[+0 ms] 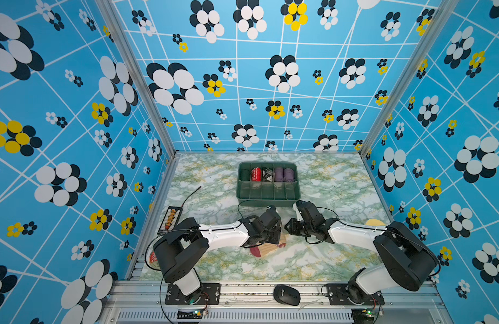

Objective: Roll the socks
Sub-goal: 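Pinch the rolled cuff with the left gripper while the right gripper grasps the toe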

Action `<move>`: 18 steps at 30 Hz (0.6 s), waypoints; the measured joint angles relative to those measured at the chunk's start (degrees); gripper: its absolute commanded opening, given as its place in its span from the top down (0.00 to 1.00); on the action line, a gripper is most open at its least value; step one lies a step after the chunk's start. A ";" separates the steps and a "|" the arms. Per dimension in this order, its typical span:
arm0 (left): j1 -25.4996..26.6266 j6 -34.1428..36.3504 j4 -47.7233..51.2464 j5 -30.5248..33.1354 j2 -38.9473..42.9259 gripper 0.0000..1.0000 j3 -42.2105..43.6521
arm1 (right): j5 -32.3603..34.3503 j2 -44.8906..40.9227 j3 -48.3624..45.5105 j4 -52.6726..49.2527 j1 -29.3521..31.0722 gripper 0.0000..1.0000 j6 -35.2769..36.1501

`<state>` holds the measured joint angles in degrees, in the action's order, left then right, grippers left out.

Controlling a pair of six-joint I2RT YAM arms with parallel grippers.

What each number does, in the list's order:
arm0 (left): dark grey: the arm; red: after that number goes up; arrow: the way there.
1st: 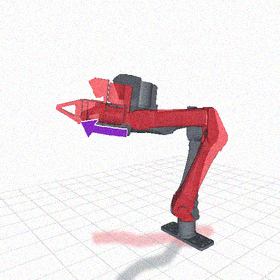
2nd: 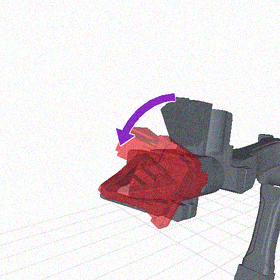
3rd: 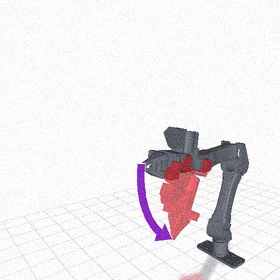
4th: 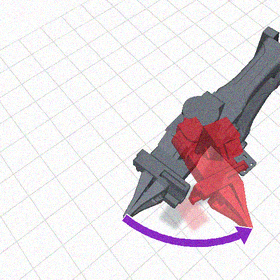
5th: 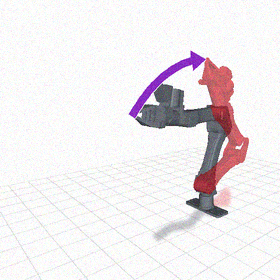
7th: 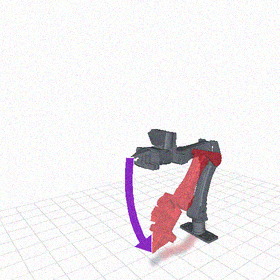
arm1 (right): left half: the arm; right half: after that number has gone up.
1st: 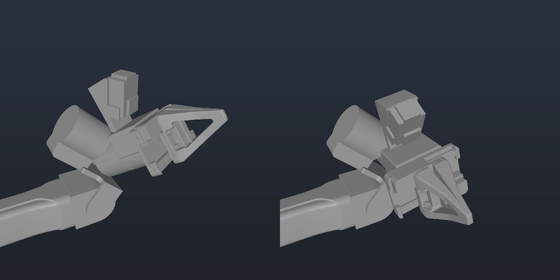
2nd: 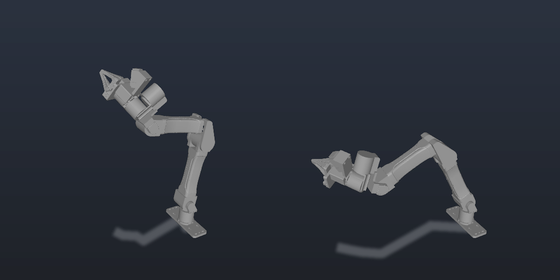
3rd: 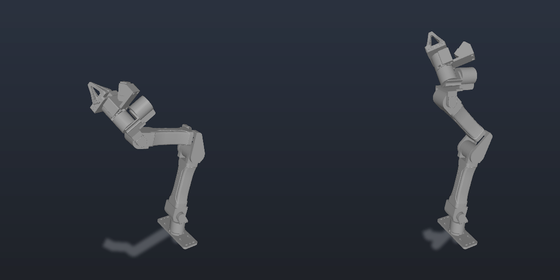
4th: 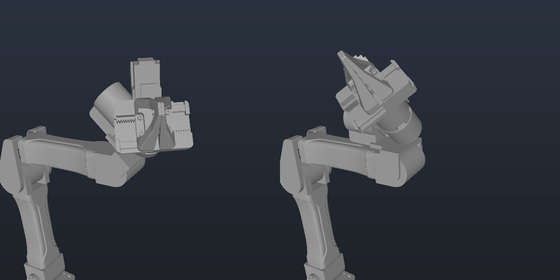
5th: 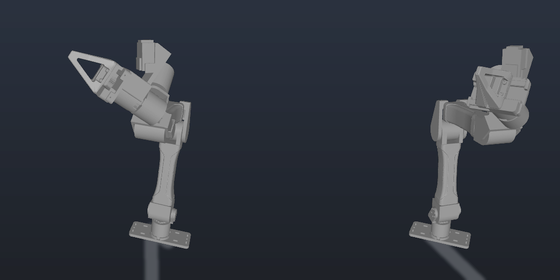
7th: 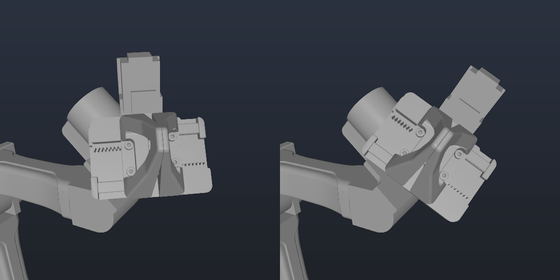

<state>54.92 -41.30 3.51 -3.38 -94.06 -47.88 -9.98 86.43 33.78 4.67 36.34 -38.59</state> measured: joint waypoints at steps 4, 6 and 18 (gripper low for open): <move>-0.24 -0.04 -0.22 0.00 0.11 1.00 0.98 | -1.79 0.57 -0.11 0.83 0.00 0.71 0.02; -0.50 -0.04 -0.26 0.00 0.11 1.00 1.36 | -2.82 1.09 -0.11 1.77 0.02 0.71 0.02; -2.27 -0.28 -2.14 -0.59 0.37 1.00 4.44 | -6.05 2.03 0.02 3.23 1.95 0.71 0.02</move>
<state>52.64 -41.58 1.37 -3.97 -93.69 -43.44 -16.03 88.47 33.80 7.90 38.28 -38.57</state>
